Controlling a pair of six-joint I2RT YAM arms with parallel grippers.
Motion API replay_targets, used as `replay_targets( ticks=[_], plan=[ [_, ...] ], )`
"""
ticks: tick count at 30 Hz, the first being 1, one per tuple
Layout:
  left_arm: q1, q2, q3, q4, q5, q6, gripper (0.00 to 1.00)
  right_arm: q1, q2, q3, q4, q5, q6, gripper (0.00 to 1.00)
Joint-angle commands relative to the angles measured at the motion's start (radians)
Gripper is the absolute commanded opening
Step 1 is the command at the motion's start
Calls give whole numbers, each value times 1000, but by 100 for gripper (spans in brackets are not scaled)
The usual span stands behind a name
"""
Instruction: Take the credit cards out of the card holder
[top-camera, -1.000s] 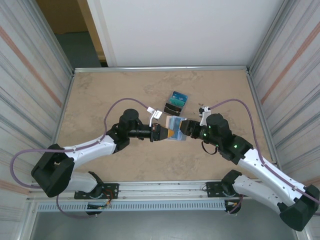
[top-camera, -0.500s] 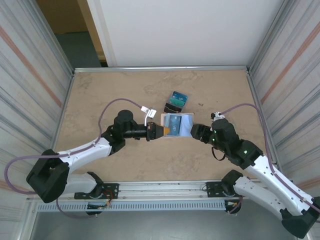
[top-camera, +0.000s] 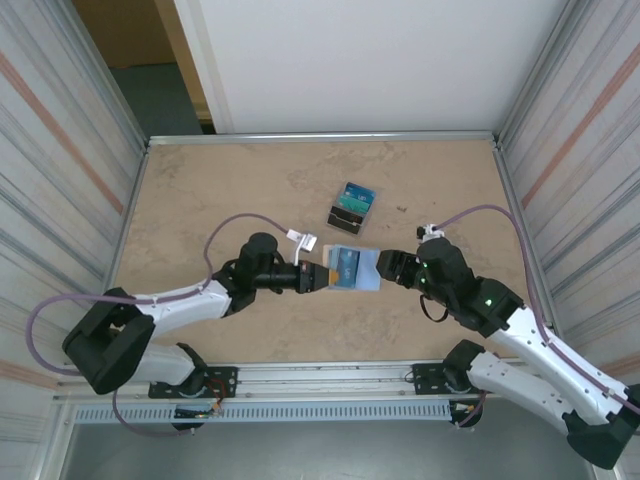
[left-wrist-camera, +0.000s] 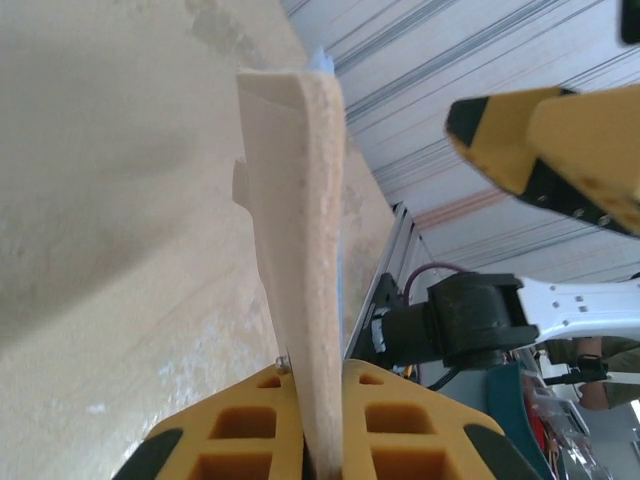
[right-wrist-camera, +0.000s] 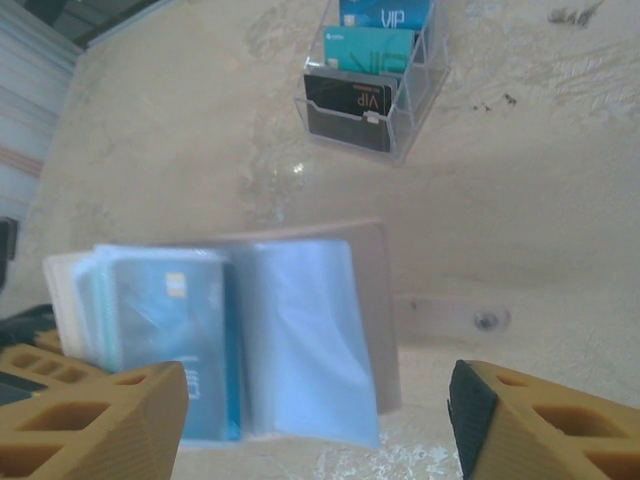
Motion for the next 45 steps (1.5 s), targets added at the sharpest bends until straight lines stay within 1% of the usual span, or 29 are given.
replay_targets(
  ticks=[1, 4, 7, 9, 14, 20, 29, 38, 43, 45],
  plan=[
    [-7, 40, -50, 131, -5, -84, 0, 9, 48, 17, 55, -56, -7, 64],
    [-6, 60, -78, 164, -3, -110, 0, 10, 111, 20, 83, -102, -13, 59],
    [-6, 64, -86, 150, -6, -113, 0, 9, 172, 15, 121, -147, -17, 50],
    [-7, 62, -85, 136, -3, -114, 0, 7, 213, 8, 149, -182, -15, 46],
    [-6, 62, -99, 121, -13, -120, 0, -31, 333, -2, 175, -278, 3, 34],
    [-2, 82, -117, 133, -33, -121, 0, -68, 416, -64, 264, -358, 38, 33],
    [20, 181, -130, 211, -39, -139, 0, -72, 529, -49, 288, -359, 33, 31],
    [47, 269, -121, 261, -27, -143, 0, -86, 600, -43, 320, -380, 28, 23],
    [51, 290, -120, 270, -15, -146, 0, -97, 629, -47, 328, -386, 24, 22],
    [55, 291, -123, 262, -14, -143, 3, -101, 643, -51, 335, -390, 23, 22]
  ],
)
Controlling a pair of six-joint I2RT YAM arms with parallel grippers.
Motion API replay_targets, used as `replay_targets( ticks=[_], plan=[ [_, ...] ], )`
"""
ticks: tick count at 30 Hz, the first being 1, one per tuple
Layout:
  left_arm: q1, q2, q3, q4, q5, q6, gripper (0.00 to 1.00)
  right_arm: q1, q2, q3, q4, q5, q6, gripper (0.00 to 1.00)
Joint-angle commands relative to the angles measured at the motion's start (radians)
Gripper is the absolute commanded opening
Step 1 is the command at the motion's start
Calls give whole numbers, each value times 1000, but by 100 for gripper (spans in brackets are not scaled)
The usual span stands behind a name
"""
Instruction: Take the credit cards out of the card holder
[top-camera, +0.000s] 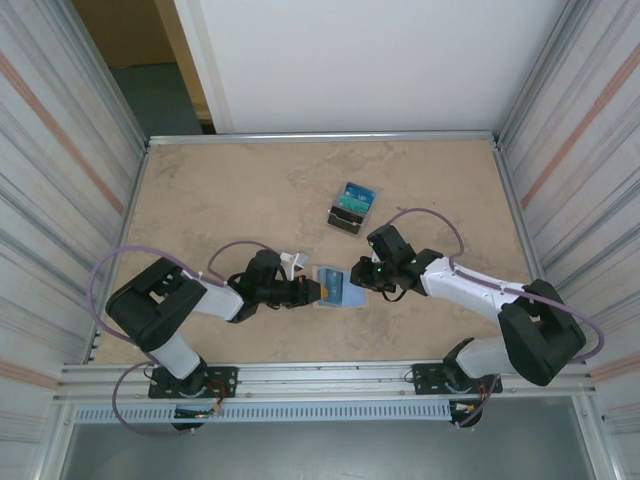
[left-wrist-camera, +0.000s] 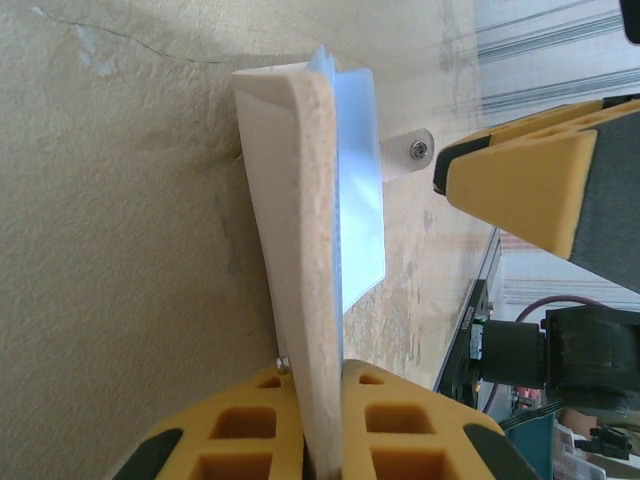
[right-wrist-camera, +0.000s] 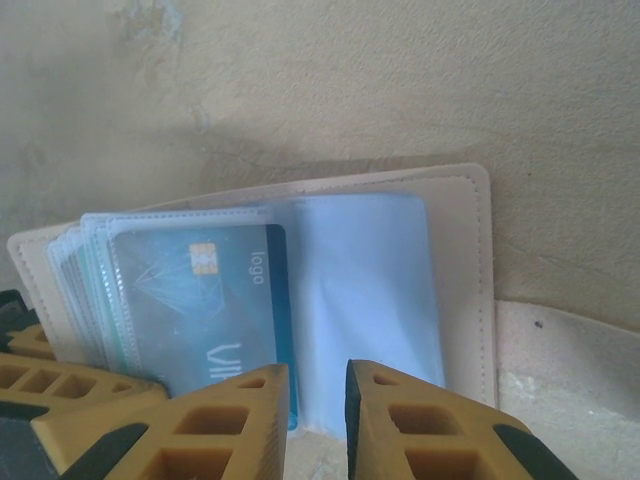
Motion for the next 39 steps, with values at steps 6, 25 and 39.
replay_targets(
  ticks=[6, 25, 39],
  plan=[
    [20, -36, 5, -50, 0, 42, 16, -11, 73, 5, 34, -35, -9, 20],
    [-7, -380, 75, -726, -423, 251, 62, -13, 139, 2, 49, -20, -1, 19],
    [-129, -442, 128, -862, -692, 257, 65, -29, 121, -45, 65, -11, 10, 24]
  ],
)
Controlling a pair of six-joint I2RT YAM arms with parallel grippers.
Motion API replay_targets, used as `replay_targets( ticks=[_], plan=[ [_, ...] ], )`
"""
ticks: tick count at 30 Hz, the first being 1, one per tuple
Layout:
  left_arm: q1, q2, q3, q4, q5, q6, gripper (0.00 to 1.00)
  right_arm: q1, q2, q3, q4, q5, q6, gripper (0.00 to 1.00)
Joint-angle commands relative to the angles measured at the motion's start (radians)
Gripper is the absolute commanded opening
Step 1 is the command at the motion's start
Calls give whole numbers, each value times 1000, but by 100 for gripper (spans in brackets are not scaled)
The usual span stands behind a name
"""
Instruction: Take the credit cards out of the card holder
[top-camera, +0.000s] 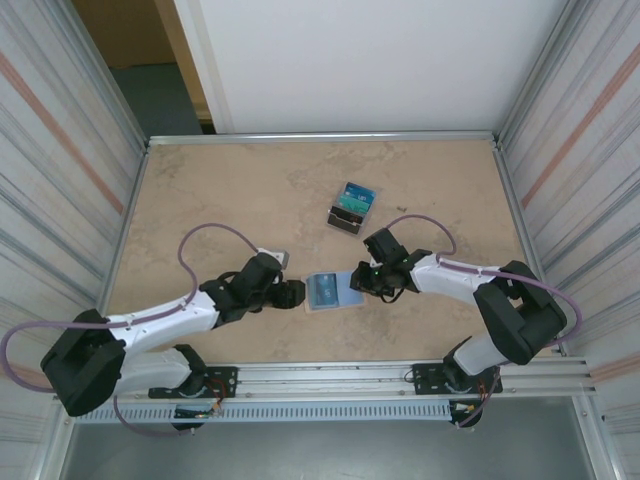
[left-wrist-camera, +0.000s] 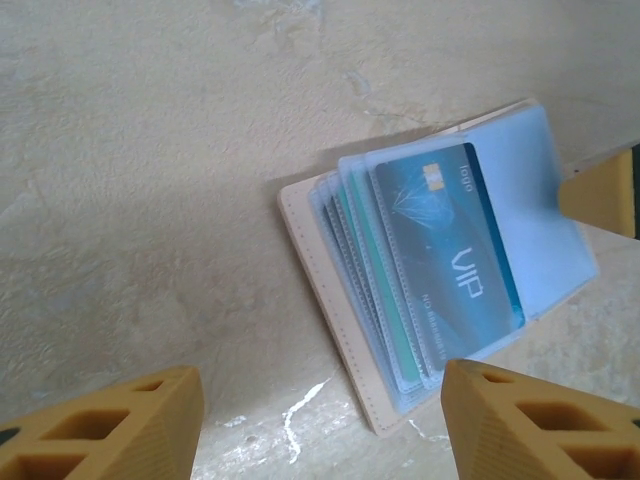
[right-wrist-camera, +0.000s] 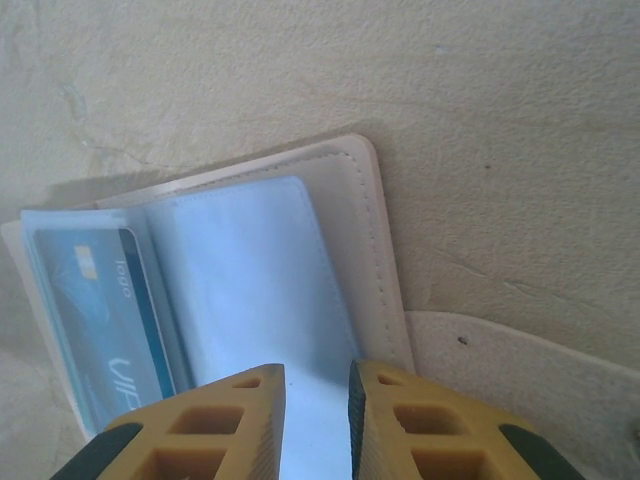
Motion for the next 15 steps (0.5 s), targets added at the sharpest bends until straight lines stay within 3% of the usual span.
replay_targets(
  ticks=[1, 11, 15],
  plan=[
    [-8, 26, 9, 28, -39, -19, 65, -10, -11, -27, 4, 10, 12, 24],
    [-8, 187, 32, 206, 28, -25, 64, -16, -26, -75, 47, 11, 49, 23],
    [21, 269, 37, 309, 108, -24, 57, -14, -35, -80, 63, 20, 68, 23]
  ],
)
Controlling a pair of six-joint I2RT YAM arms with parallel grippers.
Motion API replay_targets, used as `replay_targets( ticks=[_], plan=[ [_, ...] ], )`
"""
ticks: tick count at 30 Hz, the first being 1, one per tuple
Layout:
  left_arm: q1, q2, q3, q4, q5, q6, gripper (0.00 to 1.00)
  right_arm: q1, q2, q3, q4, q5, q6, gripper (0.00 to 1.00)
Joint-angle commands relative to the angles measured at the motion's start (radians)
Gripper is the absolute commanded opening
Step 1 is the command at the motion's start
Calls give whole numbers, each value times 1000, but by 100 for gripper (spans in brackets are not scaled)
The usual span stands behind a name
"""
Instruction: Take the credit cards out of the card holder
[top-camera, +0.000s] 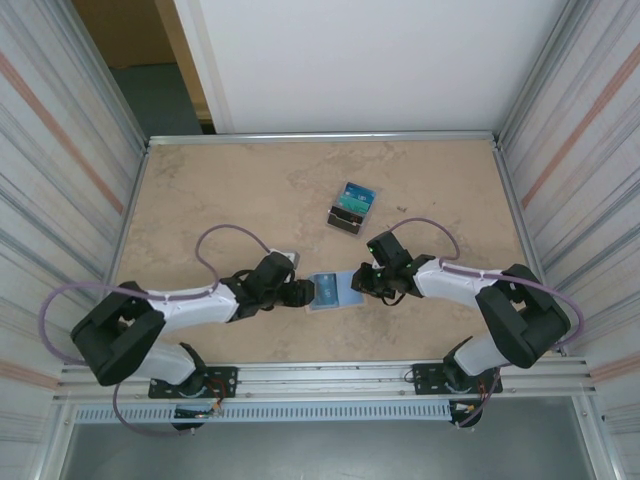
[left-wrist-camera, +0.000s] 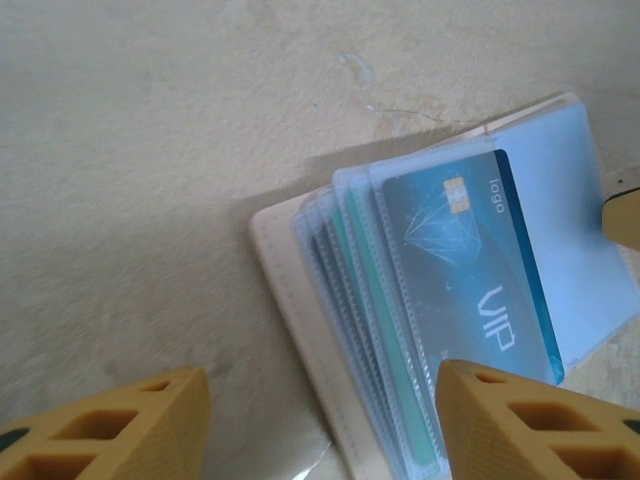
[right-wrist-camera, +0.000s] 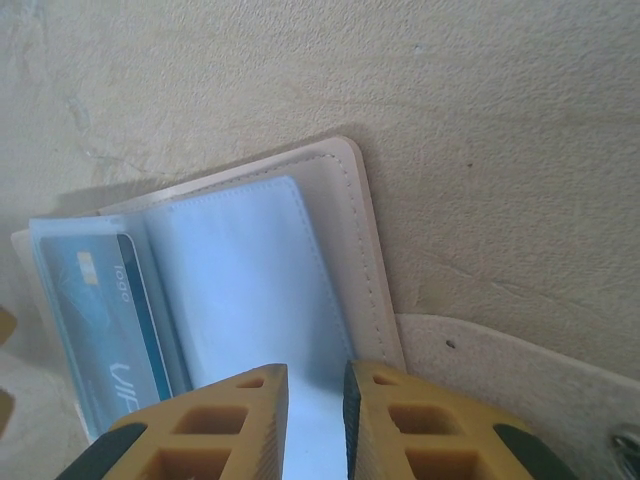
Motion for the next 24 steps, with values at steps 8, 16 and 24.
replay_targets(
  ticks=[8, 16, 24],
  plan=[
    [61, 159, 90, 169, 159, 15, 51, -7, -44, -43, 11, 50, 62, 23],
    [75, 164, 122, 139, 158, 36, 51, -7, -64, -35, -4, 50, 62, 24],
    [59, 18, 111, -21, 21, 74, 50, -7, -217, -19, -107, 92, 1, 24]
  ],
)
